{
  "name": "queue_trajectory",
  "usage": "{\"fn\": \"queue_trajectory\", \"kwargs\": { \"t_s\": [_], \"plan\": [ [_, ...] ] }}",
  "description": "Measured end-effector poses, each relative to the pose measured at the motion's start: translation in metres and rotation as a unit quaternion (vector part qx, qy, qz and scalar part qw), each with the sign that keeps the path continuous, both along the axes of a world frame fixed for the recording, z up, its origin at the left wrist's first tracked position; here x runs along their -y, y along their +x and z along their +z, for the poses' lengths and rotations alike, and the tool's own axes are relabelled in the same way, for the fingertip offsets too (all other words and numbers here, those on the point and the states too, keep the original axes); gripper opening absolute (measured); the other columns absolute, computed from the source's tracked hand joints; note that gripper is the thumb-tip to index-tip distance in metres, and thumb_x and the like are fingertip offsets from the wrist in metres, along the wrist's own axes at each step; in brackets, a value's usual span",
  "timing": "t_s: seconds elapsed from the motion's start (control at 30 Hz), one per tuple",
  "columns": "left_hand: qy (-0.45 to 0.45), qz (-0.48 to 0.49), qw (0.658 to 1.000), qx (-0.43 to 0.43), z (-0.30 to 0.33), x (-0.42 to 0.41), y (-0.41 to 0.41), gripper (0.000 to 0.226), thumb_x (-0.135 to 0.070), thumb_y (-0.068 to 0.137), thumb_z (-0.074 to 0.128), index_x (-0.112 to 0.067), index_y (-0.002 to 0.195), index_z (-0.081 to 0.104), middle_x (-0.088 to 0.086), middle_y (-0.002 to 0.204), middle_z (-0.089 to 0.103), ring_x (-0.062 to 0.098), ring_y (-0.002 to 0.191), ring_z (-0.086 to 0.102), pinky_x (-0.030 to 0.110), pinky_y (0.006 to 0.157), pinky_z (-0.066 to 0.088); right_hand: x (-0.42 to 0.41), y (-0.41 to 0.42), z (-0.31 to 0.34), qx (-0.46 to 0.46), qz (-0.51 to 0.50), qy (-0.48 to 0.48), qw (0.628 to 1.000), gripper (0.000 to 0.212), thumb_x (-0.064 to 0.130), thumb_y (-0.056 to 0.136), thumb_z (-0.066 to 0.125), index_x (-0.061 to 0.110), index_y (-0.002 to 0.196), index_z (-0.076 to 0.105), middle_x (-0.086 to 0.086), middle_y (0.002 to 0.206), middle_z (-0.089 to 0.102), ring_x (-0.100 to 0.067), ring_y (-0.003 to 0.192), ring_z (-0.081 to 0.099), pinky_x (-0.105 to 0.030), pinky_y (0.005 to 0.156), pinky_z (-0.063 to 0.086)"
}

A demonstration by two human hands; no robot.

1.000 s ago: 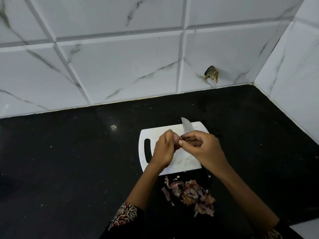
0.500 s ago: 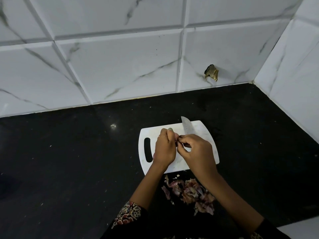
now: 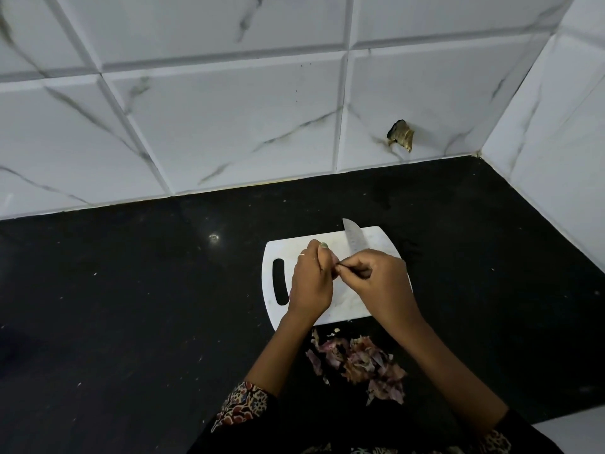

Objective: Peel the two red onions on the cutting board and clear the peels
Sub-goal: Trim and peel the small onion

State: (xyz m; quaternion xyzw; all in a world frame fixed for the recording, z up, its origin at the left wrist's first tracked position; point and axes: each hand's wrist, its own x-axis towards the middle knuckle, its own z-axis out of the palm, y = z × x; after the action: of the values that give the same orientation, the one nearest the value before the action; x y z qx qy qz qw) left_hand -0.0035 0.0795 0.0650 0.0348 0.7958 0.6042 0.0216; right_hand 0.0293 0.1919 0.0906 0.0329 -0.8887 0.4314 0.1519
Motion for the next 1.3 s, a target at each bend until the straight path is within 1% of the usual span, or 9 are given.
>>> {"fn": "queue_trajectory", "kwargs": {
  "t_s": [0.1, 0.3, 0.4, 0.53, 0.6, 0.73, 0.93, 1.13, 1.3],
  "plan": [
    [-0.034, -0.01, 0.999, -0.026, 0.0, -0.001, 0.001, 0.02, -0.025, 0.082, 0.029, -0.014, 0.071, 0.042, 0.0, 0.069, 0.05, 0.029, 0.072, 0.048, 0.051, 0.067, 0.043, -0.003, -0.001, 0.003, 0.008, -0.02, -0.019, 1.0, 0.002, 0.005, 0.077, 0.071, 0.003, 0.076, 0.073, -0.002, 0.071, 0.071, -0.007, 0.064, 0.066, -0.026, 0.063, 0.054],
    [-0.03, -0.021, 0.998, -0.058, 0.006, 0.001, 0.002, 0.035, -0.03, 0.084, 0.031, -0.002, 0.078, 0.05, 0.004, 0.075, 0.055, 0.022, 0.07, 0.053, 0.045, 0.066, 0.049, -0.009, -0.002, 0.014, 0.065, 0.022, -0.074, 0.995, 0.014, 0.011, 0.075, 0.076, 0.009, 0.088, 0.073, 0.001, 0.077, 0.073, -0.001, 0.069, 0.068, -0.015, 0.068, 0.054],
    [-0.004, -0.021, 0.999, -0.05, 0.008, 0.0, 0.002, 0.048, -0.043, 0.086, 0.027, -0.002, 0.08, 0.052, 0.005, 0.076, 0.055, 0.022, 0.072, 0.054, 0.041, 0.066, 0.05, -0.009, -0.003, 0.016, 0.08, 0.018, -0.089, 0.993, 0.016, 0.011, 0.074, 0.077, 0.008, 0.089, 0.073, 0.0, 0.078, 0.073, -0.004, 0.069, 0.069, -0.02, 0.07, 0.057],
    [0.006, -0.026, 0.999, -0.031, 0.003, 0.001, 0.001, 0.04, -0.038, 0.097, 0.026, -0.014, 0.078, 0.052, 0.008, 0.077, 0.055, 0.025, 0.074, 0.056, 0.051, 0.071, 0.052, -0.014, -0.007, 0.023, 0.116, 0.035, -0.073, 0.99, 0.012, 0.01, 0.071, 0.077, 0.008, 0.082, 0.073, 0.001, 0.073, 0.073, -0.006, 0.066, 0.069, -0.026, 0.069, 0.058],
    [0.011, -0.039, 0.999, -0.034, 0.002, 0.003, 0.002, 0.044, -0.037, 0.099, 0.024, -0.009, 0.079, 0.053, 0.012, 0.076, 0.056, 0.028, 0.073, 0.056, 0.052, 0.072, 0.051, -0.017, -0.009, 0.026, 0.117, 0.036, -0.057, 0.991, 0.007, 0.008, 0.071, 0.075, 0.008, 0.078, 0.073, 0.0, 0.07, 0.072, -0.008, 0.064, 0.068, -0.029, 0.068, 0.057],
    [0.008, -0.06, 0.997, -0.055, 0.01, 0.0, 0.004, 0.049, -0.029, 0.098, 0.023, 0.004, 0.075, 0.051, 0.007, 0.068, 0.055, 0.022, 0.066, 0.052, 0.041, 0.068, 0.046, -0.02, -0.01, 0.027, 0.108, 0.017, -0.04, 0.993, 0.003, 0.005, 0.074, 0.071, 0.007, 0.075, 0.073, -0.002, 0.068, 0.071, -0.012, 0.064, 0.067, -0.032, 0.067, 0.056],
    [-0.015, -0.051, 0.997, -0.056, 0.001, 0.003, -0.002, 0.048, -0.039, 0.099, 0.023, -0.01, 0.078, 0.054, 0.008, 0.077, 0.057, 0.025, 0.075, 0.057, 0.052, 0.073, 0.049, -0.017, -0.004, 0.027, 0.133, 0.04, -0.071, 0.988, 0.012, 0.017, 0.072, 0.079, 0.013, 0.082, 0.072, 0.003, 0.073, 0.073, -0.004, 0.068, 0.068, -0.022, 0.068, 0.056],
    [-0.047, -0.054, 0.994, -0.081, 0.002, 0.001, 0.002, 0.054, -0.046, 0.097, 0.017, -0.012, 0.077, 0.055, 0.005, 0.077, 0.057, 0.017, 0.076, 0.055, 0.042, 0.072, 0.047, -0.019, -0.008, 0.029, 0.139, 0.05, -0.031, 0.989, 0.013, 0.017, 0.069, 0.078, 0.007, 0.075, 0.071, -0.001, 0.068, 0.072, -0.009, 0.064, 0.069, -0.034, 0.067, 0.058],
    [-0.026, -0.082, 0.994, -0.072, -0.002, 0.004, 0.002, 0.059, -0.042, 0.098, 0.017, -0.005, 0.075, 0.055, 0.006, 0.073, 0.06, 0.021, 0.071, 0.055, 0.048, 0.072, 0.047, -0.022, -0.012, 0.023, 0.126, 0.031, -0.021, 0.991, 0.004, 0.008, 0.07, 0.072, 0.006, 0.067, 0.07, -0.004, 0.06, 0.069, -0.018, 0.059, 0.066, -0.043, 0.063, 0.056]
  ]
}}
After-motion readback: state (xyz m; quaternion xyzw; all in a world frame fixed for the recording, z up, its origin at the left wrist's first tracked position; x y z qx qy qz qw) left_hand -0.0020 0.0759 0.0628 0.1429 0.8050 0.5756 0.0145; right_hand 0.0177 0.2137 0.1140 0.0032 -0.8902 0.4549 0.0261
